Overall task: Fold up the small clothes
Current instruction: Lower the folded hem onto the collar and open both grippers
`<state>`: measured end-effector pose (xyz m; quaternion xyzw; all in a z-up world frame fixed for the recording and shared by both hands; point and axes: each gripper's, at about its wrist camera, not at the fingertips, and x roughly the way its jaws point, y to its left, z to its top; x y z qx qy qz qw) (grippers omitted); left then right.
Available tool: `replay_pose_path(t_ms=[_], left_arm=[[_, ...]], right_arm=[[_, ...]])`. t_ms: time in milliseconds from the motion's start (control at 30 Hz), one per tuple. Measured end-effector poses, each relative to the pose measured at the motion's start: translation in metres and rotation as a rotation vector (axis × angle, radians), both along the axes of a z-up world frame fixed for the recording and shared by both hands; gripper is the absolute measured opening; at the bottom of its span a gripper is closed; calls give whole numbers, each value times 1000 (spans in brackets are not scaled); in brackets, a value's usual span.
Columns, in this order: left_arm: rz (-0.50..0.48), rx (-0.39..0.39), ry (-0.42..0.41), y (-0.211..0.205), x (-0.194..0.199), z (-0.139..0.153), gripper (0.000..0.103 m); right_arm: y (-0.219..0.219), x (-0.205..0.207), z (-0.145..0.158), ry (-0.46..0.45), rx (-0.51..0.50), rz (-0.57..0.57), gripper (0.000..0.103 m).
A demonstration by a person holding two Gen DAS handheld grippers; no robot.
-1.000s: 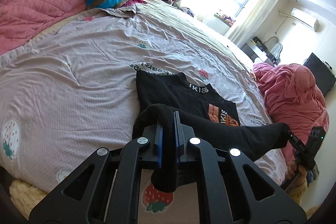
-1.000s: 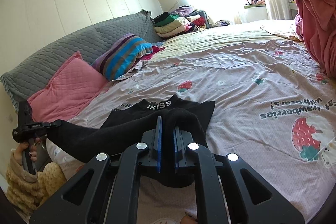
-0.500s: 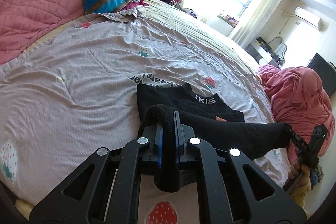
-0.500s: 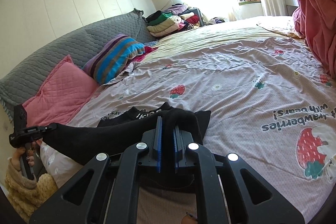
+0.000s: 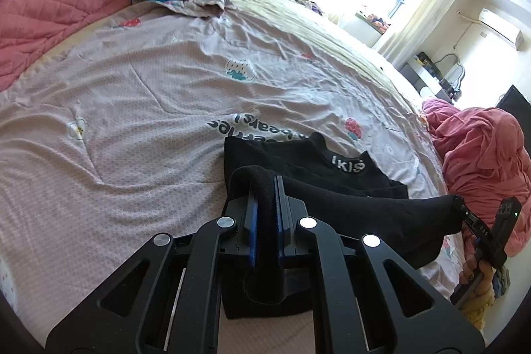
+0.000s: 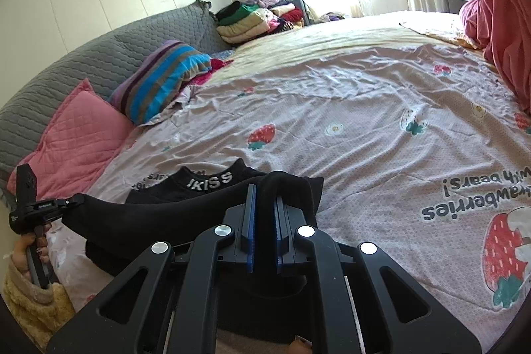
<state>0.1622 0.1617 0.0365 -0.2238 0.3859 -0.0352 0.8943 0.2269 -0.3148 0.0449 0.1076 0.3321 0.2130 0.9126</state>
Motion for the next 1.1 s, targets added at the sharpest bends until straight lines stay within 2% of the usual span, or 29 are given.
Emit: replay_pose_path(t_ms=[200,300,433,467,500,533,567,767,833,867,900,1100], left_arm=[[7,4,19,-2,9,-15,4],[27,42,9,-4,5,-16,15],[50,81,-19,-2,-5,-11,20],[55,95,-28,-3,-10,-8,21],[53,104,-38,-4,-14,-6,22],[50,108,-42,-5,-16,-5,22],[47,116,-49,-8,-20,-3,22],[-6,157,-56,-31,-39,-4,22],[-28,161,-42,-39,-42,-9,22],[-41,170,-30,-45,-44,-15,22],[-55,177,-19,-50,-46,-20,22],[-102,252,47,-71,-43,-47,22]], right_arm=[[5,15,-22,56,-31,-19,11],[5,16,-31,77,-35,-27,15],[2,13,-36,86,-29,-36,17],[2,11,-36,85,-30,-38,25],[1,8,-36,83,-30,-45,42],[1,5,-35,72,-40,-61,50],[0,0,-33,51,-59,-82,53],[-1,-24,-23,4,-81,-72,52],[3,-35,-22,-5,-108,-38,34],[8,-41,-23,1,-127,-1,17],[13,-44,-24,7,-143,24,11],[40,-64,-46,51,-237,124,10]])
